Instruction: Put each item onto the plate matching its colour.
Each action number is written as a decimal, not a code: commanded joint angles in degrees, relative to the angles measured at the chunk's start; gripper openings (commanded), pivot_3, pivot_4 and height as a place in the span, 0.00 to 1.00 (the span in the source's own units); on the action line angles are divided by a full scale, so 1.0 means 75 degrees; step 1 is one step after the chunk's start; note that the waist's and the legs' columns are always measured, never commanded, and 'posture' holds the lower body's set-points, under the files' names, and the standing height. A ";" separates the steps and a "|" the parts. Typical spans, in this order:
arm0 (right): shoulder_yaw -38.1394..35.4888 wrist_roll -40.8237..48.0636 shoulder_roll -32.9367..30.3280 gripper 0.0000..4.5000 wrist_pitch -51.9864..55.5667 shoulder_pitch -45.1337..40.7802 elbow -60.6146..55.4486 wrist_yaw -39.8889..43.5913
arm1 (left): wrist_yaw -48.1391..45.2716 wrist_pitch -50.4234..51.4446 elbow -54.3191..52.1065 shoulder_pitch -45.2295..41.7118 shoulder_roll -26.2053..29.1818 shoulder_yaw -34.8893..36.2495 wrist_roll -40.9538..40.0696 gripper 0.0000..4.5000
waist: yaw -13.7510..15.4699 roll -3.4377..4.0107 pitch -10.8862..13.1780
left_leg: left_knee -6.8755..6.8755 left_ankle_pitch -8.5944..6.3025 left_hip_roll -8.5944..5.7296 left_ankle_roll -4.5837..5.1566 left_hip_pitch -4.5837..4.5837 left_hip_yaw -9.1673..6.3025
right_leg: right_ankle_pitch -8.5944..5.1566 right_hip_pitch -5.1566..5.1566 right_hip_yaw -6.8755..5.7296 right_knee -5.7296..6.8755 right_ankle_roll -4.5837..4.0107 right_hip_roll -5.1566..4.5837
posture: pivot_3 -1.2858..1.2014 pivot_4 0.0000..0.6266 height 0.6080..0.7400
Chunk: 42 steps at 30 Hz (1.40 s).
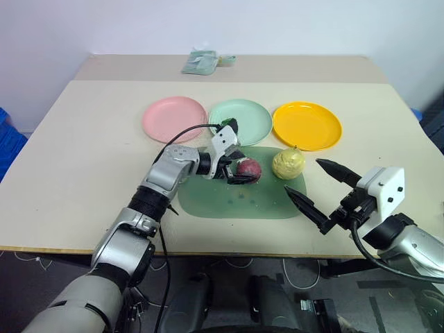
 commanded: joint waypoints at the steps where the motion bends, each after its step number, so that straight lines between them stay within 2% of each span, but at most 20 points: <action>1: -0.0161 -0.0070 0.0063 1.00 0.0001 -0.0039 -0.0437 -0.0083 | -0.0104 -0.0440 0.0269 -0.0379 -0.0170 -0.0034 0.0236 1.00 | 0.0004 0.0000 0.0000 | 0.0000 0.0000 -0.0001 0.0000 0.0000 0.0000 | 0.0000 0.0000 0.0000 0.0000 0.0000 0.0000 | 0.52 0.24 1.00; 10: -0.0194 -0.0198 0.0191 1.00 -0.0011 0.0071 -0.0480 -0.0058 | 0.0031 -0.1157 0.1334 -0.0750 -0.0533 0.0029 0.0709 1.00 | 0.0001 -0.0001 0.0000 | 0.0001 0.0000 -0.0001 0.0001 -0.0001 0.0000 | 0.0000 0.0000 -0.0002 0.0001 0.0002 0.0001 | 0.52 0.24 1.00; 12: -0.0207 -0.0221 0.0215 1.00 -0.0020 0.0089 -0.0477 -0.0034 | 0.0050 -0.1175 0.1435 -0.0767 -0.0614 0.0062 0.0733 0.88 | 0.0000 -0.0001 0.0001 | 0.0001 0.0000 -0.0001 0.0001 -0.0001 0.0000 | 0.0000 0.0000 -0.0002 0.0001 0.0003 0.0001 | 0.52 0.24 1.00; 16: -0.0209 -0.0263 0.0248 1.00 -0.0033 0.0110 -0.0489 -0.0012 | 0.0125 -0.1267 0.1420 -0.0735 -0.0641 0.0106 0.0799 0.56 | -0.0002 -0.0001 0.0001 | 0.0002 0.0000 -0.0001 0.0001 -0.0001 0.0000 | 0.0000 0.0000 -0.0003 0.0001 0.0003 0.0001 | 0.52 0.24 1.00; 22: -0.0166 -0.0282 0.0265 1.00 0.0005 0.0050 -0.0525 -0.0025 | 0.0542 -0.0772 0.0754 -0.0594 -0.0503 0.0785 0.0408 0.56 | -0.0009 -0.0002 0.0001 | 0.0001 0.0000 -0.0001 0.0001 -0.0001 0.0000 | 0.0000 0.0000 -0.0003 0.0002 0.0003 0.0001 | 0.52 0.24 1.00; 27: -0.0025 -0.0319 0.0249 1.00 -0.0018 -0.0199 -0.0360 0.0065 | 0.2850 0.0577 -0.0368 -0.0317 -0.0059 0.2847 -0.0261 0.56 | -0.0064 -0.0002 0.0001 | -0.0001 0.0000 0.0006 0.0000 -0.0001 0.0000 | 0.0000 -0.0009 -0.0002 0.0006 0.0004 0.0005 | 0.52 0.24 1.00; 30: 0.0038 -0.0328 0.0251 1.00 -0.0049 -0.0356 -0.0220 0.0194 | 0.3888 0.0781 -0.0615 -0.0148 0.0065 0.3541 -0.0371 0.56 | -0.0033 0.0000 0.0001 | -0.0004 0.0000 0.0005 0.0000 0.0000 -0.0001 | 0.0000 -0.0012 -0.0002 0.0015 0.0004 0.0007 | 0.52 0.24 1.00; 34: 0.0233 -0.0334 0.0240 1.00 -0.0076 -0.0757 0.0053 0.0415 | 0.5094 0.0421 -0.0020 -0.0271 0.0073 0.4172 -0.0297 0.56 | 0.0041 -0.0005 0.0001 | 0.0012 0.0001 -0.0007 -0.0002 0.0001 -0.0006 | 0.0009 0.0001 -0.0003 0.0015 0.0017 0.0004 | 0.52 0.24 1.00; 42: 0.0749 -0.0357 0.0199 1.00 -0.0062 -0.1706 0.0583 0.0923 | 0.5874 -0.0646 0.1847 -0.0881 -0.0155 0.4322 -0.0218 0.56 | 0.0002 -0.0010 0.0002 | 0.0012 0.0001 -0.0011 -0.0002 0.0000 -0.0006 | 0.0012 0.0003 -0.0005 0.0012 0.0021 0.0002 | 0.52 0.24 1.00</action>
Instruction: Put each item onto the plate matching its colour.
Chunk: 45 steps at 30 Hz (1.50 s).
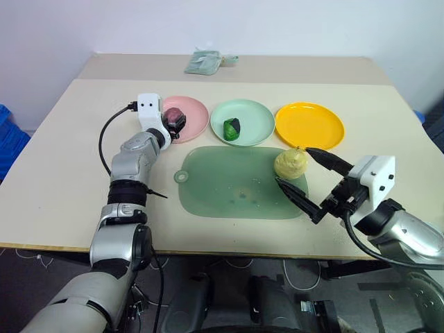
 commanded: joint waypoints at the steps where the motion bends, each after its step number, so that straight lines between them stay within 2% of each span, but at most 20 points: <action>1: 0.0216 -0.0091 -0.0021 1.00 -0.0114 -0.0361 0.0141 0.0298 | 0.0244 -0.0669 0.0567 -0.0435 -0.0037 0.0024 0.0033 0.56 | -0.0010 0.0000 0.0000 | -0.0003 0.0000 0.0000 0.0000 0.0000 0.0000 | 0.0000 -0.0003 0.0000 0.0000 0.0000 0.0000 | 0.52 0.24 1.00; 9: 0.0561 -0.0396 0.0108 1.00 -0.0297 -0.0890 0.0735 0.0751 | 0.0480 -0.1592 0.2095 -0.0937 -0.0100 -0.0015 0.0116 0.56 | -0.0014 -0.0001 0.0000 | -0.0006 0.0000 0.0000 0.0000 0.0000 0.0004 | 0.0001 -0.0007 0.0000 0.0003 0.0000 0.0000 | 0.52 0.24 1.00; 13: 0.0623 -0.0482 0.0163 1.00 -0.0330 -0.0977 0.0833 0.0846 | 0.0535 -0.1830 0.2440 -0.1029 -0.0096 -0.0021 0.0126 0.95 | -0.0009 -0.0001 0.0000 | -0.0006 0.0000 -0.0002 0.0000 0.0000 0.0003 | 0.0002 -0.0007 0.0000 0.0003 0.0000 -0.0001 | 0.52 0.24 1.00; 14: 0.0627 -0.0498 0.0177 1.00 -0.0337 -0.0973 0.0836 0.0862 | 0.0523 -0.1845 0.2446 -0.1021 -0.0097 -0.0030 0.0123 0.99 | -0.0010 -0.0001 0.0000 | -0.0006 0.0000 -0.0002 0.0000 0.0000 0.0003 | 0.0002 -0.0007 0.0000 0.0003 0.0000 -0.0001 | 0.52 0.24 1.00; 17: 0.0609 -0.0546 0.0221 1.00 -0.0387 -0.0922 0.0892 0.0951 | 0.0393 -0.1865 0.2181 -0.0904 -0.0102 -0.0007 0.0021 0.99 | -0.0016 -0.0001 0.0000 | -0.0006 0.0000 -0.0001 0.0000 0.0000 0.0003 | 0.0002 -0.0009 0.0000 0.0006 0.0000 -0.0001 | 0.52 0.24 1.00; 20: 0.0604 -0.0627 0.0267 1.00 -0.0460 -0.0894 0.1040 0.1040 | 0.0107 -0.1681 0.1035 -0.0419 -0.0022 -0.0124 -0.0039 0.99 | -0.0022 -0.0001 0.0000 | -0.0007 0.0000 -0.0001 0.0000 0.0000 0.0004 | 0.0002 -0.0009 0.0001 0.0006 0.0000 -0.0001 | 0.52 0.24 1.00; 24: 0.0651 -0.0875 0.0335 1.00 -0.0571 -0.0937 0.1397 0.1093 | -0.0564 -0.0718 -0.2216 0.1158 0.0347 -0.0481 -0.0302 0.99 | -0.0177 0.0003 -0.0002 | -0.0019 -0.0001 0.0001 -0.0001 0.0001 0.0009 | 0.0003 -0.0019 0.0017 0.0012 -0.0002 -0.0002 | 0.52 0.24 1.00; 28: 0.0741 -0.1103 0.0476 1.00 -0.0681 -0.1340 0.1986 0.1100 | -0.2226 0.0961 -0.5671 0.2980 0.1239 -0.0317 -0.2095 0.99 | -0.0283 0.0006 -0.0002 | -0.0027 -0.0001 0.0005 -0.0002 0.0001 0.0016 | 0.0002 -0.0032 0.0039 0.0023 -0.0007 -0.0001 | 0.52 0.24 1.00; 30: 0.0732 -0.1148 0.0510 1.00 -0.0725 -0.1504 0.2249 0.1183 | -0.2709 0.1611 -0.6623 0.3488 0.1662 -0.0077 -0.2909 0.99 | -0.0275 0.0007 -0.0003 | -0.0026 -0.0001 0.0009 -0.0003 0.0001 0.0016 | 0.0003 -0.0035 0.0041 0.0023 -0.0010 -0.0002 | 0.52 0.24 1.00; 32: 0.0819 -0.1256 0.0532 1.00 -0.0823 -0.1819 0.2768 0.1374 | -0.4201 0.1629 -0.7723 0.4462 0.2498 0.0136 -0.3719 0.99 | -0.0296 0.0008 -0.0003 | -0.0022 0.0000 0.0009 -0.0005 0.0001 0.0016 | 0.0003 -0.0033 0.0039 0.0021 -0.0011 0.0002 | 0.52 0.24 1.00; 34: 0.0912 -0.1319 0.0534 1.00 -0.0946 -0.2155 0.3360 0.1661 | -0.5107 0.1725 -0.8354 0.5302 0.3232 0.0375 -0.4211 0.99 | -0.0336 0.0018 -0.0007 | -0.0032 -0.0003 0.0009 -0.0002 0.0006 0.0025 | -0.0001 -0.0032 0.0045 0.0015 -0.0018 -0.0002 | 0.52 0.24 1.00; 36: 0.0961 -0.1372 0.0531 1.00 -0.1076 -0.2373 0.3807 0.1920 | -0.5487 0.1843 -0.8637 0.5768 0.3633 0.0599 -0.4613 0.99 | -0.0309 0.0023 -0.0007 | -0.0036 -0.0003 0.0011 -0.0002 0.0009 0.0027 | -0.0012 -0.0028 0.0046 0.0009 -0.0038 -0.0004 | 0.52 0.24 1.00; 45: 0.1078 -0.1768 0.0566 1.00 -0.1759 -0.3263 0.5939 0.2964 | -0.6858 0.1457 -0.9417 0.7293 0.4719 0.1342 -0.4984 0.99 | -0.0230 0.0024 -0.0004 | -0.0031 -0.0003 0.0015 -0.0001 0.0009 0.0031 | -0.0015 -0.0024 0.0048 -0.0002 -0.0043 -0.0005 | 0.52 0.24 1.00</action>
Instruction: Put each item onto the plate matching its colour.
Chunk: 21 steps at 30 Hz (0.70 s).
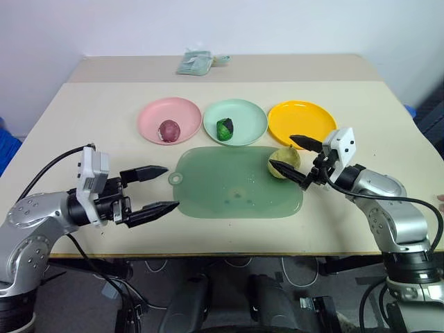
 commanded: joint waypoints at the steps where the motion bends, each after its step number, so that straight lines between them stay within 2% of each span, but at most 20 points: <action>1: -0.0075 -0.0140 -0.0029 1.00 -0.0365 -0.0317 0.0603 0.0354 | -0.0382 -0.0251 -0.0338 0.0271 0.0276 0.0407 -0.0190 0.99 | 0.0006 0.0001 0.0001 | -0.0003 0.0000 0.0001 0.0000 0.0000 0.0001 | 0.0000 -0.0001 0.0001 0.0000 0.0000 0.0000 | 0.52 0.24 1.00; 9: 0.0030 -0.0414 0.0041 1.00 -0.0423 -0.0590 0.1214 0.0674 | -0.0533 -0.0519 -0.0539 0.0665 0.0408 0.0345 -0.0029 0.99 | 0.0001 0.0009 0.0005 | -0.0008 -0.0001 0.0005 -0.0001 0.0000 0.0002 | 0.0000 -0.0005 0.0002 -0.0003 -0.0001 -0.0001 | 0.52 0.24 1.00; 21: 0.0208 -0.0401 0.0252 1.00 0.0206 -0.0647 0.0815 0.0512 | -0.0710 -0.1093 -0.0182 0.0966 0.0322 0.0096 0.0373 0.99 | 0.0001 0.0010 0.0005 | -0.0012 -0.0002 0.0007 -0.0003 -0.0001 0.0003 | -0.0001 -0.0007 0.0003 -0.0006 -0.0003 -0.0001 | 0.52 0.24 1.00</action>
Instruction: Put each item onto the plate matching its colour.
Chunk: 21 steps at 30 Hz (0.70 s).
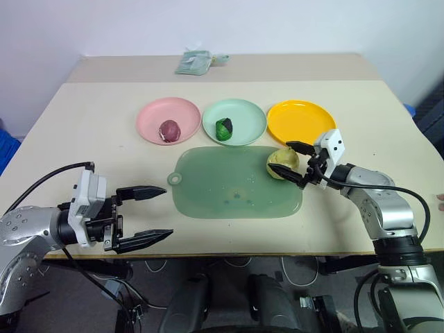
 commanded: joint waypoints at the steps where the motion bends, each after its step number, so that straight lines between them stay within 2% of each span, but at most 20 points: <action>1: -0.0003 0.0031 0.0083 1.00 0.0126 -0.0130 -0.0405 -0.0077 | -0.0064 -0.0238 -0.0010 0.0075 -0.0012 0.0041 0.0037 0.99 | -0.0002 0.0000 0.0000 | -0.0001 0.0000 0.0000 0.0000 0.0000 0.0000 | 0.0000 -0.0001 0.0000 0.0000 0.0000 0.0000 | 0.52 0.24 1.00; 2: 0.0000 0.0023 0.0088 1.00 0.0156 -0.0133 -0.0424 -0.0097 | -0.0060 -0.0267 -0.0001 0.0092 -0.0019 0.0030 0.0049 0.99 | -0.0002 0.0000 0.0000 | -0.0001 0.0000 0.0000 0.0000 0.0000 0.0000 | 0.0000 -0.0001 0.0000 0.0000 0.0000 0.0000 | 0.52 0.24 1.00; 5: 0.0002 0.0027 0.0086 0.81 0.0275 -0.0110 -0.0520 -0.0140 | -0.0047 -0.0346 0.0005 0.0146 -0.0029 0.0013 0.0066 1.00 | -0.0001 0.0000 0.0000 | -0.0003 0.0000 0.0000 0.0000 0.0000 0.0000 | 0.0000 -0.0001 0.0000 -0.0002 -0.0001 0.0000 | 0.52 0.24 1.00; 8: 0.0063 -0.0093 0.0028 0.49 0.0299 -0.0055 -0.0585 -0.0167 | -0.0032 -0.0418 0.0005 0.0180 -0.0036 0.0005 0.0091 1.00 | -0.0001 -0.0001 0.0000 | -0.0003 -0.0001 0.0000 -0.0001 0.0000 0.0000 | 0.0000 -0.0001 0.0000 -0.0003 -0.0001 0.0000 | 0.52 0.24 1.00; 21: -0.0079 -0.0108 -0.0029 0.49 0.0306 -0.0378 -0.0683 -0.0137 | 0.0143 -0.0571 -0.0104 0.0305 -0.0222 -0.0078 0.0185 1.00 | 0.0000 0.0003 0.0002 | -0.0004 -0.0001 0.0002 -0.0001 -0.0001 0.0002 | -0.0001 -0.0001 0.0000 -0.0008 -0.0001 -0.0001 | 0.52 0.24 1.00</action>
